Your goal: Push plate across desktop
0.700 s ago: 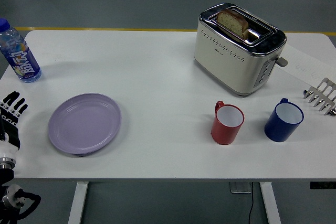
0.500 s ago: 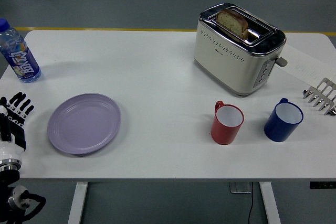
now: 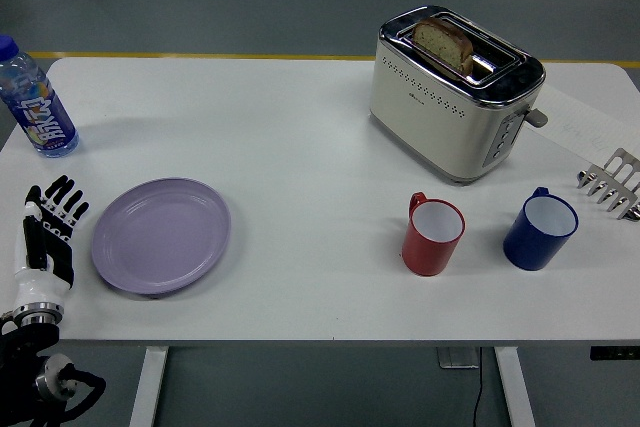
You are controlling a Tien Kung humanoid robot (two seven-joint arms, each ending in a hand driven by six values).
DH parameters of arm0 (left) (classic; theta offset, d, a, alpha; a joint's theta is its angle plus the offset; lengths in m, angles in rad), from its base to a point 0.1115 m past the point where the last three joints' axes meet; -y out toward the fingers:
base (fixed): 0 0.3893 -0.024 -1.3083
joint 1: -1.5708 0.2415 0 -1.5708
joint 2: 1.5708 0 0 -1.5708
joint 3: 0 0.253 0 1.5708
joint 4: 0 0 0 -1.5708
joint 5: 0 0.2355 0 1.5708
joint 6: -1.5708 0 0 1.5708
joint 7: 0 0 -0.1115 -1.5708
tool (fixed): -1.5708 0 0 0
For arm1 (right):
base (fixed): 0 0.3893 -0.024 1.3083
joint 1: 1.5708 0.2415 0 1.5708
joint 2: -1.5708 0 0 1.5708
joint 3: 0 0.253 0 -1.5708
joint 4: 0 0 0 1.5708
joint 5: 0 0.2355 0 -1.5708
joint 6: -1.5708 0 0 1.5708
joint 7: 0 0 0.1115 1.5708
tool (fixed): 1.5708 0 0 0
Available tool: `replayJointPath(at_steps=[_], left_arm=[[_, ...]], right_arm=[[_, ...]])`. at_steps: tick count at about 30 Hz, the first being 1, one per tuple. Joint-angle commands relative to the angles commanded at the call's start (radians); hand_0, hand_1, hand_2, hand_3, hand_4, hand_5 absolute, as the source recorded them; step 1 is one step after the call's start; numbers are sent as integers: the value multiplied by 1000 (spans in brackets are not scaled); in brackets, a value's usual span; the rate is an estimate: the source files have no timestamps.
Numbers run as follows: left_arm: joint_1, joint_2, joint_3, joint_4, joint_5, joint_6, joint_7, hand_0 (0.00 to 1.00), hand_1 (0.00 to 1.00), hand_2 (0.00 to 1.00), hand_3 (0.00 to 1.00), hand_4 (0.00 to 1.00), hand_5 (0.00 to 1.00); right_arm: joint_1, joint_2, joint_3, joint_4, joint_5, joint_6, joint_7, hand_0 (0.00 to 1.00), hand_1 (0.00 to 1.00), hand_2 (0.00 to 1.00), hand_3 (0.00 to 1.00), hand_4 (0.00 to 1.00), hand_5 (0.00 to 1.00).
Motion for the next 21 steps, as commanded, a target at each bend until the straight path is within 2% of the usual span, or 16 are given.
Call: replayJointPath(at_steps=[21], left_arm=[[-16,-27,68,4,-17,9,-13,808,835,850,749,499,998]], right_arm=[[0,-1,1,0,-5,2,-1,560,549,678,594,297,302]])
